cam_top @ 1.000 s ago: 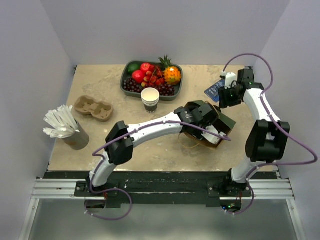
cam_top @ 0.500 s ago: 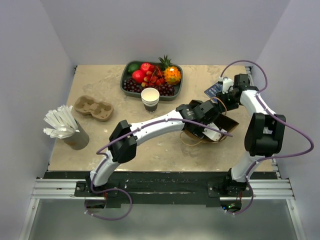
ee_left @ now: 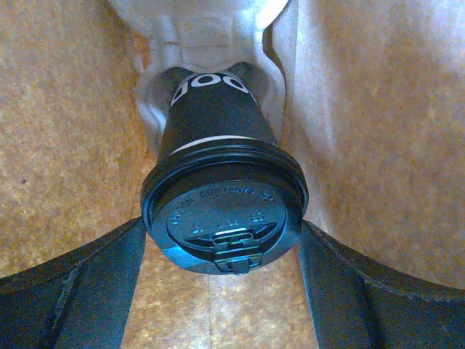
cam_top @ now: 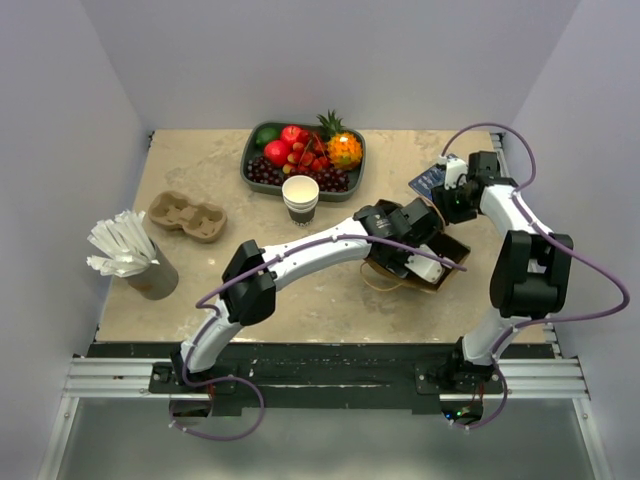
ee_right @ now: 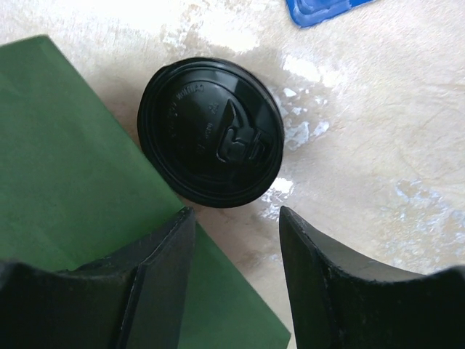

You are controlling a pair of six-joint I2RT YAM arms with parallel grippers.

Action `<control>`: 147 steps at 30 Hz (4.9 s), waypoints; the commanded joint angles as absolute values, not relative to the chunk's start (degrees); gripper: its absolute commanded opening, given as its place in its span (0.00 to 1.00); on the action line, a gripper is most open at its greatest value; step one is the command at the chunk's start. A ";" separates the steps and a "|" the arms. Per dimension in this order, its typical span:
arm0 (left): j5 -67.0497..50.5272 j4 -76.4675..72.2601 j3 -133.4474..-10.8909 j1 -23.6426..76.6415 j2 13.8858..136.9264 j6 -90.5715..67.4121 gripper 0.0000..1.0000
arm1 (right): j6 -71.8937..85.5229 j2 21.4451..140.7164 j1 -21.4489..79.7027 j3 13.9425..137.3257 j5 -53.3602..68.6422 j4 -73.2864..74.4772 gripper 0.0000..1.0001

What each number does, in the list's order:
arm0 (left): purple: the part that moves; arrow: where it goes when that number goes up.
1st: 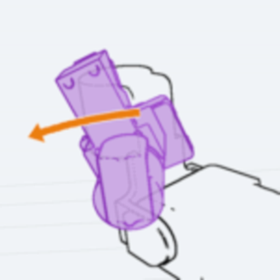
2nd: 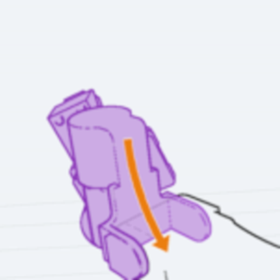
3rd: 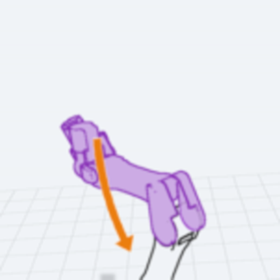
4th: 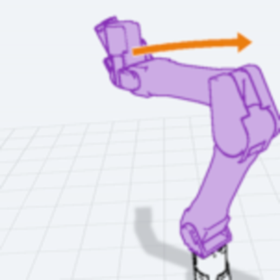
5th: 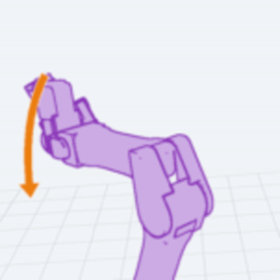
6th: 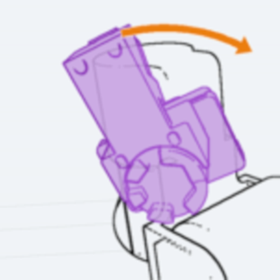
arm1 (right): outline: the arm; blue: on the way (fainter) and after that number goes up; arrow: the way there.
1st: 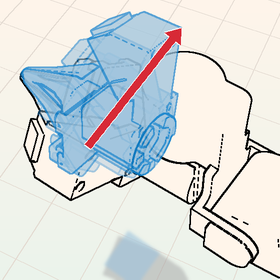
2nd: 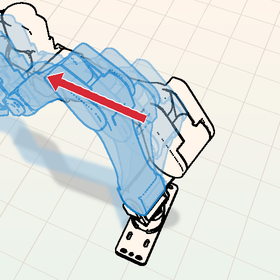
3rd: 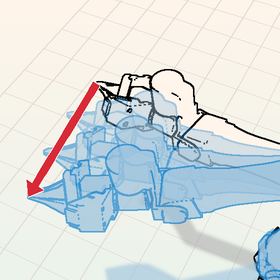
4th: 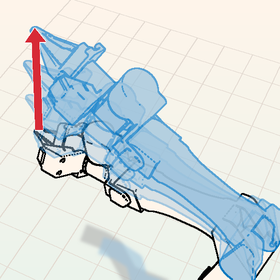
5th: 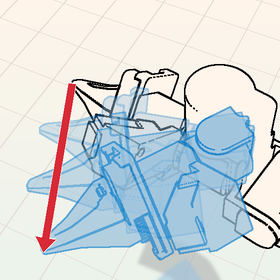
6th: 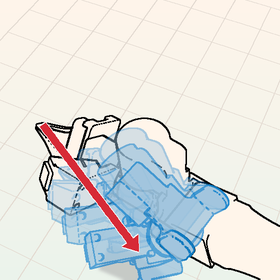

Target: Pack the takeout coffee

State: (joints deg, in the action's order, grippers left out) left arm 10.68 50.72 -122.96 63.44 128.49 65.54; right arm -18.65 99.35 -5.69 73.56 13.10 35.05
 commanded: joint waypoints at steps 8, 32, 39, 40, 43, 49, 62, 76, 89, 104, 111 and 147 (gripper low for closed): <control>9.67 48.96 -122.44 63.28 131.04 65.65 0.00 | -16.79 94.22 -5.71 67.59 16.43 35.25 0.54; 6.59 43.69 -122.35 62.40 128.94 64.42 0.72 | -14.85 93.52 -5.71 69.17 19.16 36.65 0.53; 4.84 42.36 -122.34 62.40 126.65 64.07 0.83 | -14.77 92.29 -5.71 68.73 19.34 37.18 0.53; 4.75 42.45 -122.08 62.40 126.48 63.99 0.84 | -14.85 92.29 -5.71 68.73 19.34 37.35 0.53; 4.75 43.06 -121.90 62.40 125.95 64.07 0.87 | -14.77 91.85 -5.80 68.99 19.34 37.62 0.53; 4.57 43.77 -121.99 62.58 124.54 63.90 0.93 | -14.94 91.49 -5.71 70.31 19.60 38.85 0.53; 2.81 48.07 -123.13 62.67 121.73 64.34 0.94 | -15.47 91.58 -5.80 71.89 20.04 41.49 0.54; -1.22 52.38 -127.35 62.67 120.85 65.74 0.95 | -14.41 91.49 -5.80 70.66 20.48 40.43 0.54; -5.45 57.84 -129.29 62.84 120.15 68.29 0.96 | -13.27 90.62 -5.80 69.08 21.53 38.85 0.54; -12.91 52.12 -130.87 61.70 116.89 61.89 0.95 | -12.66 90.35 -5.80 69.17 22.32 38.50 0.54; -15.11 47.56 -129.12 60.38 114.36 50.64 0.93 | -11.95 88.77 -5.80 71.36 22.24 39.55 0.54; 7.91 37.70 -98.09 13.66 72.08 20.92 0.77 | -14.06 77.78 5.59 111.16 31.21 47.11 0.57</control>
